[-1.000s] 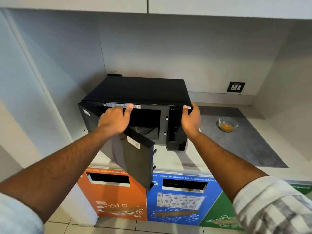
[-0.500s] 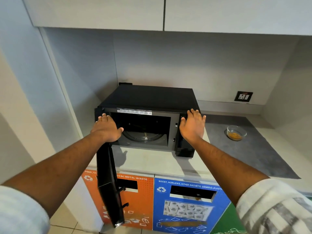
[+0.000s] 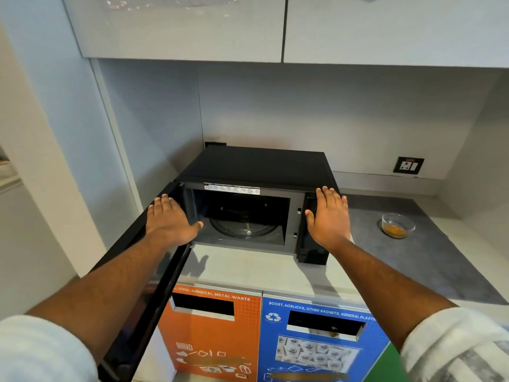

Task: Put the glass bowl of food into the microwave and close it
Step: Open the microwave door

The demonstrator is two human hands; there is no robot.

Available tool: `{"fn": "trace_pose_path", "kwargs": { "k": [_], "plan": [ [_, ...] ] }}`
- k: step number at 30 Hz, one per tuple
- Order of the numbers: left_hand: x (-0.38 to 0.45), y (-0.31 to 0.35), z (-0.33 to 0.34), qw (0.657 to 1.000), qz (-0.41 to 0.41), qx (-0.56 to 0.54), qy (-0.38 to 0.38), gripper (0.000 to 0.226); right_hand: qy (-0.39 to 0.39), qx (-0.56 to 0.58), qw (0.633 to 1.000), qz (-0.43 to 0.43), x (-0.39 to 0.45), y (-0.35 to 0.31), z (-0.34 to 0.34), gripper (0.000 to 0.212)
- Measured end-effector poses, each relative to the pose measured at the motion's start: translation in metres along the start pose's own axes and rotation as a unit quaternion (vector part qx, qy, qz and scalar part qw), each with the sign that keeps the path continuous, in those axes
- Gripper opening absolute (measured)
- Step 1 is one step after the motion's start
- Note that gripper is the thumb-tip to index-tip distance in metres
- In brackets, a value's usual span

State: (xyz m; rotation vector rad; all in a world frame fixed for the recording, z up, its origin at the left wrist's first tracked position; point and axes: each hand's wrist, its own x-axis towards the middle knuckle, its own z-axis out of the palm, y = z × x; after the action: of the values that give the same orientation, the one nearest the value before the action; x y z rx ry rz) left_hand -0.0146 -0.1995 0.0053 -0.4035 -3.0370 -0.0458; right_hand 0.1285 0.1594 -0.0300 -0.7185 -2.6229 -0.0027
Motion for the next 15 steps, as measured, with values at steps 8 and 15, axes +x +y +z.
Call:
{"fn": "trace_pose_path", "kwargs": {
  "k": [8, 15],
  "plan": [
    [-0.004, -0.029, 0.012, 0.996, 0.061, 0.025, 0.060, 0.117, 0.000, -0.013, 1.000, 0.015, -0.003, -0.008, -0.001, 0.077],
    [-0.004, -0.031, 0.015, 0.993, 0.073, 0.051, 0.073, 0.116, -0.013, -0.023, 1.000, 0.004, -0.007, -0.010, -0.011, 0.080]
  ]
}}
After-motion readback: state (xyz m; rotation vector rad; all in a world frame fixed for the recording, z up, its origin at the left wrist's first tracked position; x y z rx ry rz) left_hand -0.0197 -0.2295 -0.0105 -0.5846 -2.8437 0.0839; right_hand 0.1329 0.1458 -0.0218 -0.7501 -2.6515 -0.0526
